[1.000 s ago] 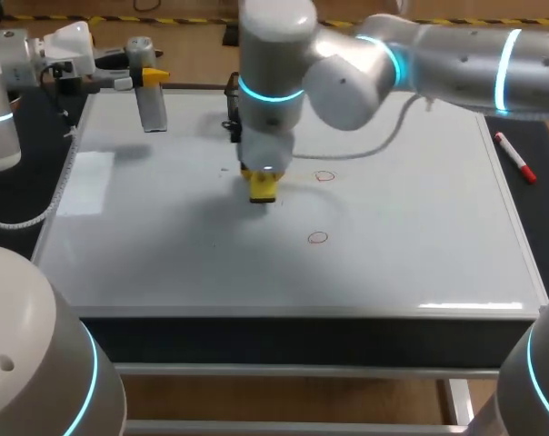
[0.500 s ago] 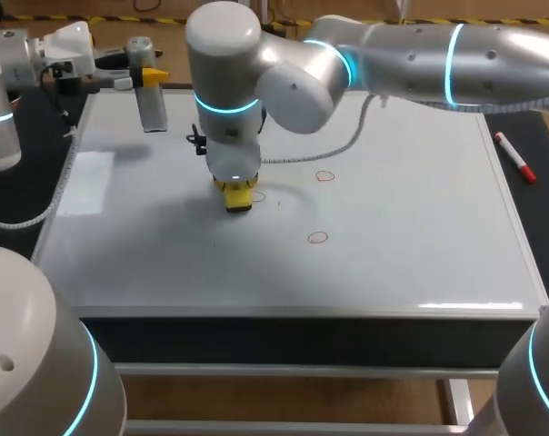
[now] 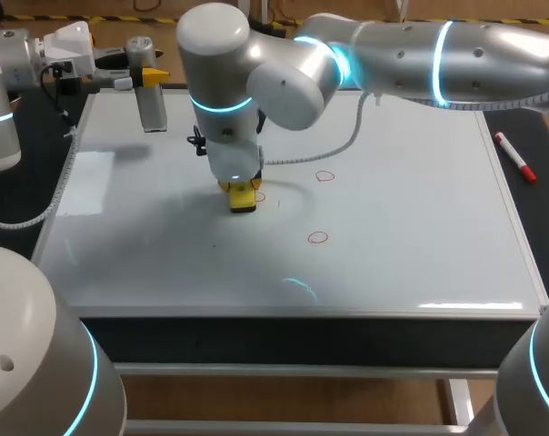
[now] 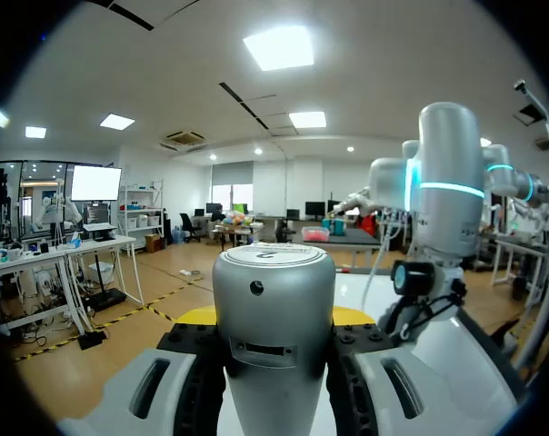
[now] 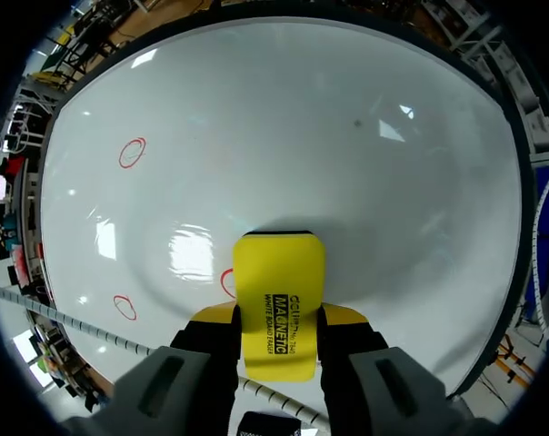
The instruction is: Pick up the inspection probe, press it on each red-marked spot on the whiteboard one by one, put down the probe, pick up the eraser, and wipe off all the red marks.
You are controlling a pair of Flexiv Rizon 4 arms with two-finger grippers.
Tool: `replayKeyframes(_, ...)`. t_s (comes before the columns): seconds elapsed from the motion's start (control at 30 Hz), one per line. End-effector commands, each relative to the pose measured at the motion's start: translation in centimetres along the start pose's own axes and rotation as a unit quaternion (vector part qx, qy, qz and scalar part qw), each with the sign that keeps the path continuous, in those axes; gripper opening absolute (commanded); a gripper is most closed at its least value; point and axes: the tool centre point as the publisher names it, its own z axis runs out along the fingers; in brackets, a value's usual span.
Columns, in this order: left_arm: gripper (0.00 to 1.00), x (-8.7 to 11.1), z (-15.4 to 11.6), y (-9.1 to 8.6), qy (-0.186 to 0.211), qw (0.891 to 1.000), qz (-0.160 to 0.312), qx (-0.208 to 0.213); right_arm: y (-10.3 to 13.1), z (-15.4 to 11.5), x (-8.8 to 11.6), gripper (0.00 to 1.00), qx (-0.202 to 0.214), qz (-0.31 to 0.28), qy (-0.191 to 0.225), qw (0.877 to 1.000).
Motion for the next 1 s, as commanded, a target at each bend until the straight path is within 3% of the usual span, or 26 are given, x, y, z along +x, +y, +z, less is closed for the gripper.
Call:
replayKeyframes(0.03, 0.00, 0.0, 0.0, 0.0, 0.001, 1.000, 0.000, 0.000, -0.2, 0.3, 1.3, 0.00, -0.001, 0.007, 0.001, 1.000)
replayKeyframes(0.67, 0.00, 0.0, 0.0, 0.0, 0.001, 1.000, 0.000, 0.000, -1.4, 1.2, 7.6, 0.00, -0.003, 0.068, 0.018, 0.998)
replayKeyframes(1.0, 0.00, 0.0, 0.0, 0.0, 0.001, 1.000, 0.000, 0.000, -2.0, 0.4, 8.9, 0.00, 0.005, 0.084, 0.019, 0.996)
